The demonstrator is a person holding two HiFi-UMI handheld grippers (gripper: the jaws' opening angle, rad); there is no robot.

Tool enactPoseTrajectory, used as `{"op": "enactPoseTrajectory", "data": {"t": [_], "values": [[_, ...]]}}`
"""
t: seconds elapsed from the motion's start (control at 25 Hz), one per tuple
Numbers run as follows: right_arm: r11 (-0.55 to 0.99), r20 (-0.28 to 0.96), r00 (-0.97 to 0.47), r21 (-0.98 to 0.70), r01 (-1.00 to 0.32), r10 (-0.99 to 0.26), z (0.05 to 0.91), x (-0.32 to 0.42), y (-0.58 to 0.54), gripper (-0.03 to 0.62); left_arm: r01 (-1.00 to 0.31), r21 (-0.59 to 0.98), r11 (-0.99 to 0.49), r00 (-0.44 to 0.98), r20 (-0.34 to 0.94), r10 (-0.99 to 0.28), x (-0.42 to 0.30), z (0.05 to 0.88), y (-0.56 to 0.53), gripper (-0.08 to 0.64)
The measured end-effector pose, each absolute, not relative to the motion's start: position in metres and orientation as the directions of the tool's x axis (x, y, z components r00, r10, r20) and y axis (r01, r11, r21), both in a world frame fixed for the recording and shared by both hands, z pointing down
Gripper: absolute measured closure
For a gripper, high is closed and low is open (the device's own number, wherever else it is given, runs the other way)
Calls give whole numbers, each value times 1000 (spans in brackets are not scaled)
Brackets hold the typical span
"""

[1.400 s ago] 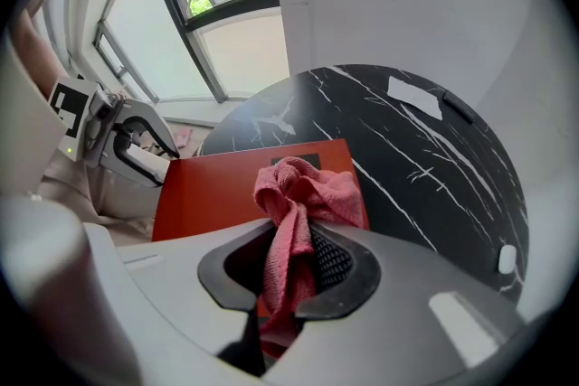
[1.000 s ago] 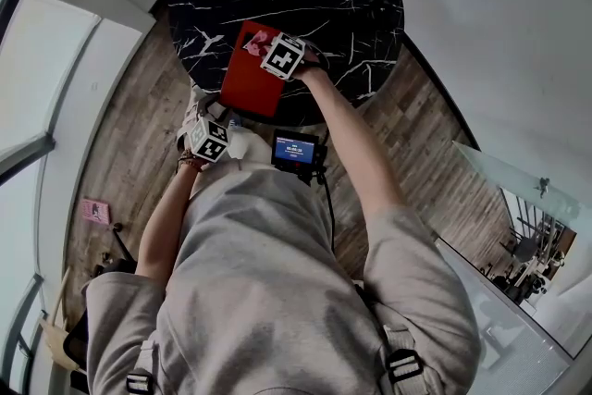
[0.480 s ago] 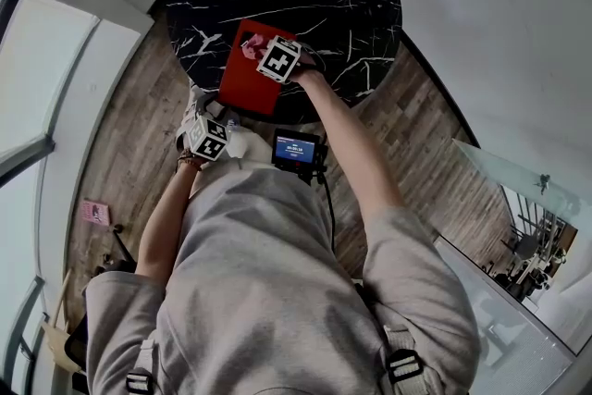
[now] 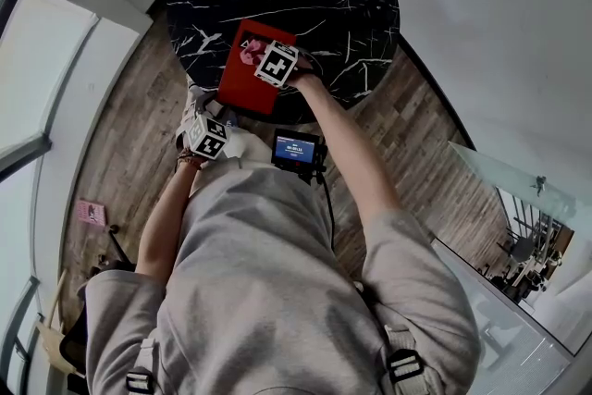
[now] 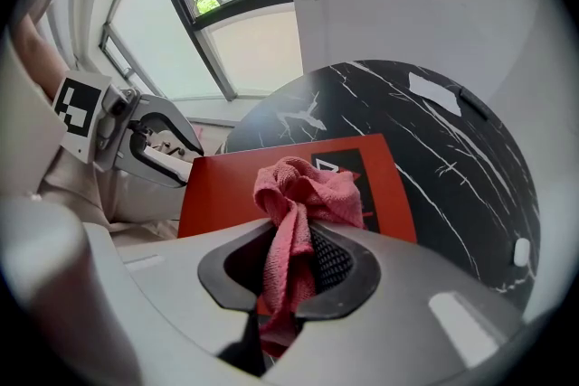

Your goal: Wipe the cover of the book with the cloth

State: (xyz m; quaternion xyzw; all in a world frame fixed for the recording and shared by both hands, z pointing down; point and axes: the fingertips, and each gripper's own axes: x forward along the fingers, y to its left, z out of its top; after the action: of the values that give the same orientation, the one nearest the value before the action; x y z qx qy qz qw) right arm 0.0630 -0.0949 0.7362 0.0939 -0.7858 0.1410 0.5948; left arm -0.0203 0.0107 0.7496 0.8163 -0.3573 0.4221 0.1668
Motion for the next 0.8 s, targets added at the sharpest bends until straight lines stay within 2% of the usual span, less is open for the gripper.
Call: {"op": "enactPoseTrajectory", "data": {"t": [0.8], "values": [[932,957,-269,-192,-307,109,741,55,-69,517,-730,-39,-682,379,807,-452,-20,748,10,387]]}}
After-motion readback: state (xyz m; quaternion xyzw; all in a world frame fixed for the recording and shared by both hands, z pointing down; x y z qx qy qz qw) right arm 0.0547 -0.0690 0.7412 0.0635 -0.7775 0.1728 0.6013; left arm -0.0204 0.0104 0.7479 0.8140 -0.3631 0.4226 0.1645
